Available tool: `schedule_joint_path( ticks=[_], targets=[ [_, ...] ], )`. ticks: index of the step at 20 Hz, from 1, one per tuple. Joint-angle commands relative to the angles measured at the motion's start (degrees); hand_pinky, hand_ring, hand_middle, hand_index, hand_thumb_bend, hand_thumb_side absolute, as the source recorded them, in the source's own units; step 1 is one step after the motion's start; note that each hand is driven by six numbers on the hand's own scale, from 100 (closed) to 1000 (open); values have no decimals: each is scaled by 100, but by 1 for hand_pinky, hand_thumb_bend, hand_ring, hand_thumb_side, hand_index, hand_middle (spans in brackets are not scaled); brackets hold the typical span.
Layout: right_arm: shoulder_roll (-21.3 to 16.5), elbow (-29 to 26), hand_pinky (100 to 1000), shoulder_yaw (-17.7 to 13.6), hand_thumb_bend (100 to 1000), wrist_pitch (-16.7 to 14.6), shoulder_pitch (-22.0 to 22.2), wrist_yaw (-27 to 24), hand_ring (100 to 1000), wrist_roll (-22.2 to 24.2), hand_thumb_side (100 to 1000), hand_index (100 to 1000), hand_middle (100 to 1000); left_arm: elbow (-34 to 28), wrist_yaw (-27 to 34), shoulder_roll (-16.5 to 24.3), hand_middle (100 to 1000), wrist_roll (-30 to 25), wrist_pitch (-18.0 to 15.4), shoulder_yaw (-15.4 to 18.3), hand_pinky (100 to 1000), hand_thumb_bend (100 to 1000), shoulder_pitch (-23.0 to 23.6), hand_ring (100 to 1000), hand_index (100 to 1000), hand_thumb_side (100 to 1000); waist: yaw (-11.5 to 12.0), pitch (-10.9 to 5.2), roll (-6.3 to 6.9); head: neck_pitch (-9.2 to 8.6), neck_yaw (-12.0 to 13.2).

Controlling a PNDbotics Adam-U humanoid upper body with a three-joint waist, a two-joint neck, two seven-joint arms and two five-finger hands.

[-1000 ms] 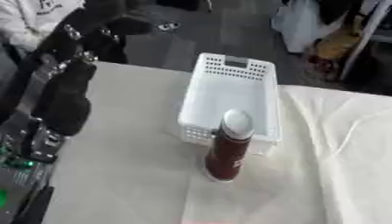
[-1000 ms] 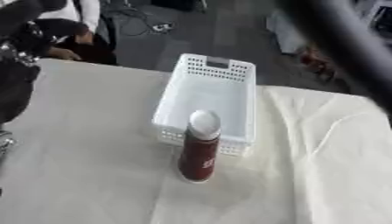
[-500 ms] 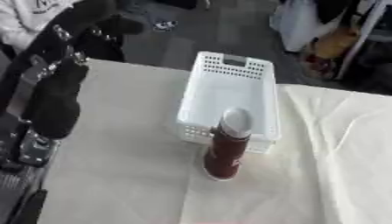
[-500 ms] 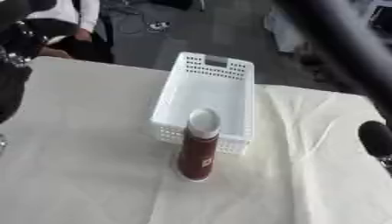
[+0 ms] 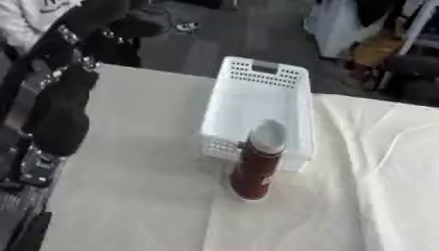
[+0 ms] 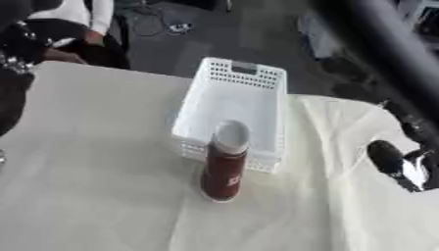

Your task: Pick up objects on the table and place them in the box.

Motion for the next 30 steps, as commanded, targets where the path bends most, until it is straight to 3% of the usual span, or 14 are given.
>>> schedule_joint_path(
  ticks=[1, 12, 24, 30],
  targets=[
    [-244, 98, 912, 47, 100, -64, -123, 75, 973, 121, 1000, 988, 1000, -92, 34, 5, 911, -26, -5, -16, 877, 323, -121, 794, 957, 857, 20, -88, 15, -59, -69],
    [25, 952, 914, 174, 100, -109, -522, -374, 952, 579, 1000, 982, 1000, -92, 76, -39, 911, -56, 0, -36, 878, 325, -193, 795, 958, 856, 94, -52, -10, -194, -408],
    [412, 1668, 917, 204, 100, -112, -883, -553, 918, 510, 1000, 975, 981, -92, 109, -101, 911, -70, 17, -43, 878, 332, -274, 795, 958, 850, 213, -17, -49, -205, -429],
    [795, 2000, 931, 205, 100, 98, -1034, -400, 907, 367, 1000, 970, 971, -92, 127, -131, 911, -73, 29, -41, 877, 331, -283, 795, 959, 852, 258, -24, -42, -233, -416]
  ],
)
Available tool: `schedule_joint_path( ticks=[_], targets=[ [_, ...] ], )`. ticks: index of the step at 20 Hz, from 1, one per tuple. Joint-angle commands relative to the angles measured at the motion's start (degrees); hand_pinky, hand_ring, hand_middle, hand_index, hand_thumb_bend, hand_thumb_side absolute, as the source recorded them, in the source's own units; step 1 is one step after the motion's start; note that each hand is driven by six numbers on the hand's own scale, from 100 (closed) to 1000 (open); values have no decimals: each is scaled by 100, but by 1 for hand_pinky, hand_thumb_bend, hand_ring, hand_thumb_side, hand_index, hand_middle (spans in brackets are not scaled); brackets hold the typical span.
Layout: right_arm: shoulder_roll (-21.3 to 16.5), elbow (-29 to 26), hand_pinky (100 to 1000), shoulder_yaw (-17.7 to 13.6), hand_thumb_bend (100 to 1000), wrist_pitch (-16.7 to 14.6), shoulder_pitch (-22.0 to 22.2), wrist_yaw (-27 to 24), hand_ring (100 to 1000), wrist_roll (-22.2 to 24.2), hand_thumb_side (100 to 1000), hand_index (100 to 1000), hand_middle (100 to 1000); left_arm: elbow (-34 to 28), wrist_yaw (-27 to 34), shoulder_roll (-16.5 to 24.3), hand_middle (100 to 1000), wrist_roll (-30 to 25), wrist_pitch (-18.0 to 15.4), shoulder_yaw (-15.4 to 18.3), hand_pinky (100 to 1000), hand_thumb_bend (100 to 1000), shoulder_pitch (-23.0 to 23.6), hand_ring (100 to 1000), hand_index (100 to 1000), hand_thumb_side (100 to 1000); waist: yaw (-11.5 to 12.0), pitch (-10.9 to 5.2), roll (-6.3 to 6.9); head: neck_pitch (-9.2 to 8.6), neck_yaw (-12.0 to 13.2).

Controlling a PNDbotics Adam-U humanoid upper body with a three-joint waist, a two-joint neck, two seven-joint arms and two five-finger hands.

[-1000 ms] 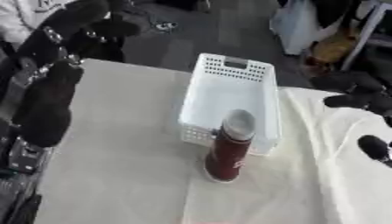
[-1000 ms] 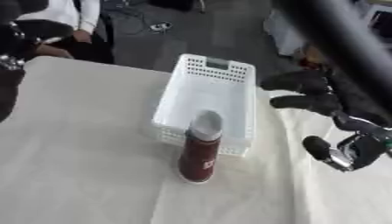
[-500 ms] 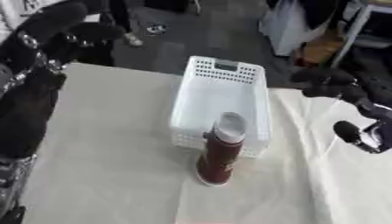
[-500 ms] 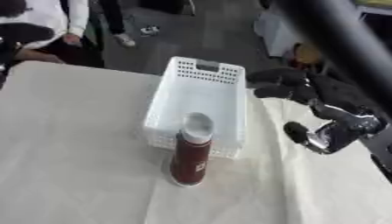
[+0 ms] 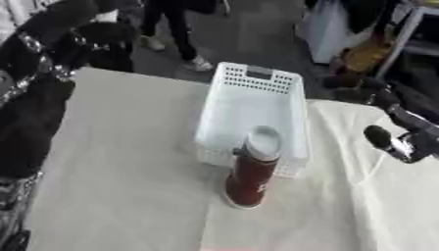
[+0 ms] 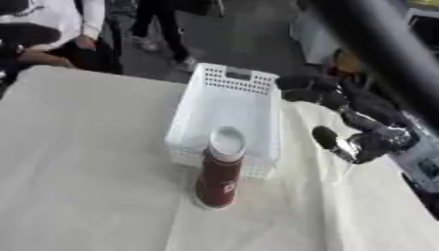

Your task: Pick up objects on the table and place them in the box.

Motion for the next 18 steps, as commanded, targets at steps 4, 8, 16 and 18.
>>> schedule_joint_path(
  ticks=[4, 8, 16, 18],
  targets=[
    [246, 186, 938, 25, 100, 268, -264, 359, 913, -43, 1000, 974, 983, -92, 25, 2, 911, -26, 10, -10, 877, 330, -106, 795, 959, 852, -6, -87, 37, -98, -53],
    [422, 235, 941, 97, 100, 305, -309, 637, 924, 31, 1000, 972, 990, -92, 30, 1, 911, -24, 4, -10, 878, 330, -97, 795, 958, 851, -12, -103, 50, -76, -75],
    [633, 267, 943, 154, 100, 285, -242, 1245, 931, 189, 1000, 962, 983, -92, 34, -3, 910, -19, 7, -9, 878, 332, -82, 795, 957, 849, -11, -136, 52, -55, -44],
    [687, 297, 945, 169, 100, 290, -223, 1280, 930, 200, 1000, 961, 983, -92, 33, 1, 910, -26, 5, -15, 879, 332, -77, 795, 957, 849, -15, -143, 57, -61, -18]
  ],
)
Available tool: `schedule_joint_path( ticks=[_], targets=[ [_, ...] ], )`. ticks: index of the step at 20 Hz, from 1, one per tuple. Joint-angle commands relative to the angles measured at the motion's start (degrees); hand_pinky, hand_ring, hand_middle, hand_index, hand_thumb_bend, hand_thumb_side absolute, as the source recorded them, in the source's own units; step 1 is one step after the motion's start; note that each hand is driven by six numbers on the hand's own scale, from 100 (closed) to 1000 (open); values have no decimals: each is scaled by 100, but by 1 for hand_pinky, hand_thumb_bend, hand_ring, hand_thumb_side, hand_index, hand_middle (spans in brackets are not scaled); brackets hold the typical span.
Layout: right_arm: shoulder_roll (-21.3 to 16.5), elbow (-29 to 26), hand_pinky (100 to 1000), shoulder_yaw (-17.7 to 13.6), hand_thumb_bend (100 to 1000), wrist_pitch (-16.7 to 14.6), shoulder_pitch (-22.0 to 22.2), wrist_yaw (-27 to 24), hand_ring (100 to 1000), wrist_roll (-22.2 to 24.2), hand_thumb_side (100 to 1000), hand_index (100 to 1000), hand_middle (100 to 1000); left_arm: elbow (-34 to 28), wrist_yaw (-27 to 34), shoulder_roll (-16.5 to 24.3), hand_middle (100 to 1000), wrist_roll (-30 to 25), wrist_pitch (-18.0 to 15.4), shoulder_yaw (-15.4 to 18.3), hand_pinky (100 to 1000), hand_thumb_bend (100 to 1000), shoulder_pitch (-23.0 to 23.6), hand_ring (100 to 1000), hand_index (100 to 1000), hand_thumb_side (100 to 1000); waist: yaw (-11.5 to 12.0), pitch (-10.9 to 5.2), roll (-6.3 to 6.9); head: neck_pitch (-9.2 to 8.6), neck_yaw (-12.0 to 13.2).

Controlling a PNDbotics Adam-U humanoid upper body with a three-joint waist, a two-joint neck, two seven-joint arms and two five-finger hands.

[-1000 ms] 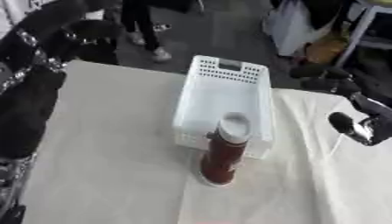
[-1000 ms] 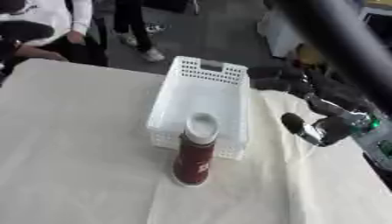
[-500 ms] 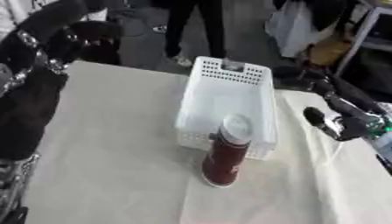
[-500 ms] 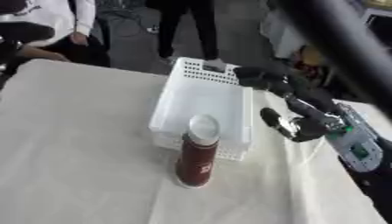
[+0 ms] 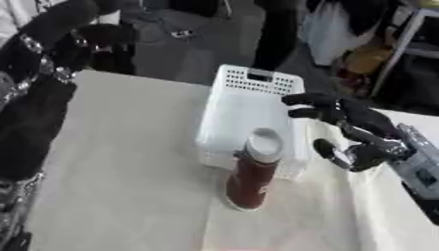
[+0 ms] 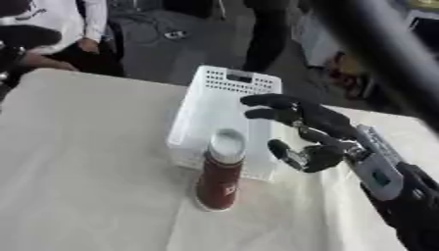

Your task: Pick up objects on the table and place them in the box.

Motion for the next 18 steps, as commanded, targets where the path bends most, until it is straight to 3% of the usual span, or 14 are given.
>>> schedule_joint_path(
  ticks=[1, 18],
  targets=[
    [-26, -18, 946, -6, 100, -3, -51, 76, 929, 28, 1000, 961, 982, -92, 29, 34, 910, -5, -13, -16, 879, 332, -77, 795, 957, 849, -14, -105, 31, -42, -9],
    [510, 328, 948, 111, 100, -30, -328, 324, 907, 109, 1000, 945, 958, -92, 46, 5, 910, -10, -34, -23, 879, 335, -92, 795, 955, 845, 7, -108, 51, -30, -160]
  ],
)
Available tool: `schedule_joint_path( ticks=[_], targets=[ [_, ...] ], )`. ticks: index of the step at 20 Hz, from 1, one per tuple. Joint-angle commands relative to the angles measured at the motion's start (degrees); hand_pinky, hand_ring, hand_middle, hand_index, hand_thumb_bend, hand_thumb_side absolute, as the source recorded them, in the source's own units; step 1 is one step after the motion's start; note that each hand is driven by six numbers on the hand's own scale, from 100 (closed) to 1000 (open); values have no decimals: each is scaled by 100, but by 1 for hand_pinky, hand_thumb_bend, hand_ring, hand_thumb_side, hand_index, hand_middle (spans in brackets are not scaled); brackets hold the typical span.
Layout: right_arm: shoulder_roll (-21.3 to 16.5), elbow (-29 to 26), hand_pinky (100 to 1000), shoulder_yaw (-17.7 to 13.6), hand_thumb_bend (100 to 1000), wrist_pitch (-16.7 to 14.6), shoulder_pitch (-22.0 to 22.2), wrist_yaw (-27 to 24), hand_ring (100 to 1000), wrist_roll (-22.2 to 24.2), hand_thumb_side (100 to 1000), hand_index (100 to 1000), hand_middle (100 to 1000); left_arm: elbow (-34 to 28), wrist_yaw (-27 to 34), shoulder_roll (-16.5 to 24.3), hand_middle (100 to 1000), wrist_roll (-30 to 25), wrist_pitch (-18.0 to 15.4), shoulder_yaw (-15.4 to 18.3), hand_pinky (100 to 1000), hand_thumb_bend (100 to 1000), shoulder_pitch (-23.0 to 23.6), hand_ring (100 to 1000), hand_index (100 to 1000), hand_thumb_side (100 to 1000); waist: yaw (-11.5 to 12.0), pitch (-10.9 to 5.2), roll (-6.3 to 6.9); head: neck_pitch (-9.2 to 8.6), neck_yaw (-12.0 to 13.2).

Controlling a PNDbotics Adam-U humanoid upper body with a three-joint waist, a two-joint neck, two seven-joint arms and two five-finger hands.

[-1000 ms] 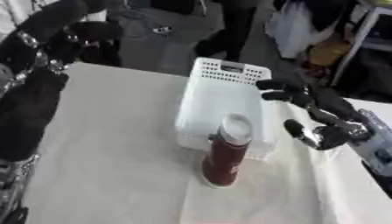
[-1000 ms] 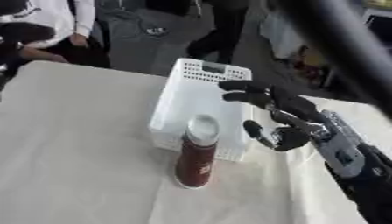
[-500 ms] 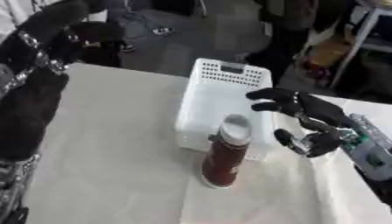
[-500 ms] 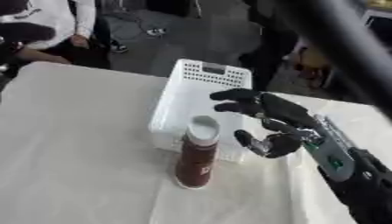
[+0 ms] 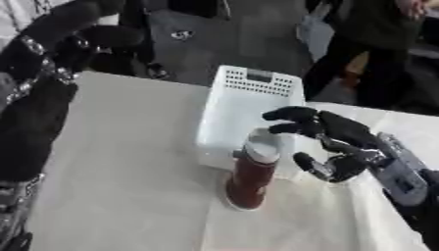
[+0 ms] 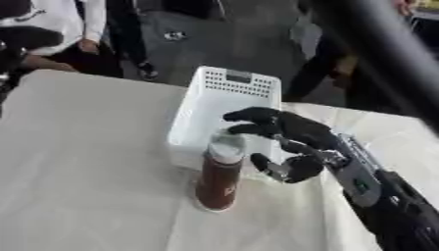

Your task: Pick up objects on the table and place them in the box.

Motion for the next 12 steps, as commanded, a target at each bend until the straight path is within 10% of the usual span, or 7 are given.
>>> schedule_joint_path(
  ticks=[1, 12],
  targets=[
    [-36, -4, 947, -14, 100, 12, -152, -46, 911, -57, 1000, 950, 966, -92, 41, 5, 910, 4, -19, 9, 879, 335, -97, 795, 955, 844, 4, -97, 39, -34, -124],
    [84, 24, 941, 37, 100, 106, -243, 100, 910, -42, 1000, 971, 983, -92, 61, -1, 910, -13, -36, -1, 880, 335, -101, 795, 954, 844, 12, -99, 47, -48, -205]
  ],
)
